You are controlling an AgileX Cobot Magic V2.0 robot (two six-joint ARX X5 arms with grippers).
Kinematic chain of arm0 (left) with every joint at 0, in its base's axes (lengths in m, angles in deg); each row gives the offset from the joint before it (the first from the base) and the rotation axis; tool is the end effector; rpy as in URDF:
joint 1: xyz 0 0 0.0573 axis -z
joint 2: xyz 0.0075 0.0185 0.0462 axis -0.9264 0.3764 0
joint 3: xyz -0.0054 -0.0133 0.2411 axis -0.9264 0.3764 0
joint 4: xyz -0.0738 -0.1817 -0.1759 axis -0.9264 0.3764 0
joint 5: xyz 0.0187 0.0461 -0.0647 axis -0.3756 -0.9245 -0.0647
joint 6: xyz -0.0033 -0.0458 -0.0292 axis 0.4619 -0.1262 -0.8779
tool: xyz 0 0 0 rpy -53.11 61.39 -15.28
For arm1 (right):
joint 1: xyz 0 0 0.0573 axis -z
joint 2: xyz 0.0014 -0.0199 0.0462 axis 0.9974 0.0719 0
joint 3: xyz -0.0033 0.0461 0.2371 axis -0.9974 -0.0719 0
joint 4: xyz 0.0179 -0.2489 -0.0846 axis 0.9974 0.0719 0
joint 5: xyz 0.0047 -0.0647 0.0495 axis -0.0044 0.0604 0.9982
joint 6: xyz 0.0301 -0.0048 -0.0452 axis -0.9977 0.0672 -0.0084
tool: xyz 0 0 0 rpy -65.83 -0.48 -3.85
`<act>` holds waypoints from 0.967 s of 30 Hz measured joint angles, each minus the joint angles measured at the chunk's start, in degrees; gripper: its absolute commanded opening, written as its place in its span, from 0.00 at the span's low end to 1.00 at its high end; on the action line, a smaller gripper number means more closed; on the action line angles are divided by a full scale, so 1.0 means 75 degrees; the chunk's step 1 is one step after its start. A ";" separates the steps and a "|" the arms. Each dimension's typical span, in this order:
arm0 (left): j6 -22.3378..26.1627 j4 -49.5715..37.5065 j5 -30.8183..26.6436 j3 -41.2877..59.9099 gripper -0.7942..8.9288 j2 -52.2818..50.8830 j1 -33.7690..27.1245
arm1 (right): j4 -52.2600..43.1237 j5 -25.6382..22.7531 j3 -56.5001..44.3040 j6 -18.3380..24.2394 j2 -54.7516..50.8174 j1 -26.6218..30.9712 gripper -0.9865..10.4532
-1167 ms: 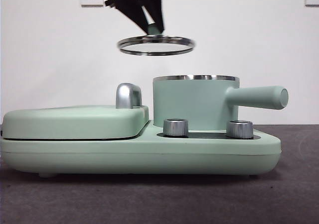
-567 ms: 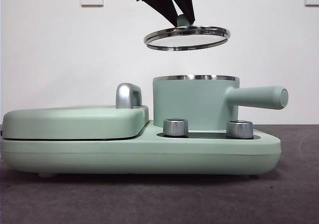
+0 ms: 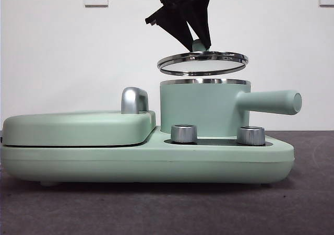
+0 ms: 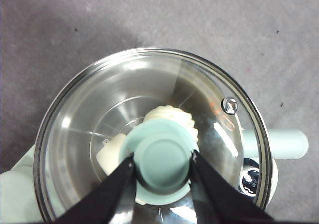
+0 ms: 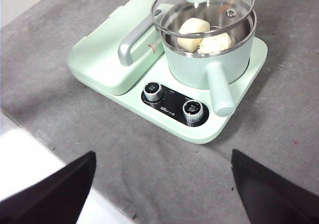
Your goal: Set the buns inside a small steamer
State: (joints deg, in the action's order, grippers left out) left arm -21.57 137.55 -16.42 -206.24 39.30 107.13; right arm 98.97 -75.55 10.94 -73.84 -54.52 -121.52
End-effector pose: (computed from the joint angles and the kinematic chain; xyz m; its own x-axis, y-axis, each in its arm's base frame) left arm 0.3410 -0.2865 0.3449 0.2826 -0.4986 -0.8195 0.7857 0.6104 -0.1005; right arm 0.0509 0.0406 0.3465 0.6335 0.5927 -0.4974 -0.5643 0.7937 0.2271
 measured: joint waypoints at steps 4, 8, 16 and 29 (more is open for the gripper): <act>0.0000 -0.0105 0.0108 0.0000 0.10 0.0055 0.0000 | 0.0000 0.0000 0.0000 -0.0052 0.0000 0.0000 0.46; 0.0000 -0.0111 0.0347 0.0000 0.10 0.0286 0.0000 | 0.0000 0.0000 0.0000 -0.0087 0.0000 0.0000 0.46; 0.0047 -0.0230 0.0102 0.0000 0.10 0.0338 -0.0032 | 0.0000 0.0000 0.0000 -0.0111 0.0000 0.0000 0.46; 0.0105 -0.0323 0.0015 -0.0125 0.10 0.0525 -0.0012 | 0.0000 0.0000 0.0000 -0.0114 0.0000 0.0000 0.46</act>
State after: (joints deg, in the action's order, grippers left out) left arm -20.78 135.13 -16.31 -207.18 43.24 107.04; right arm 98.97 -75.55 10.94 -74.69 -54.52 -121.52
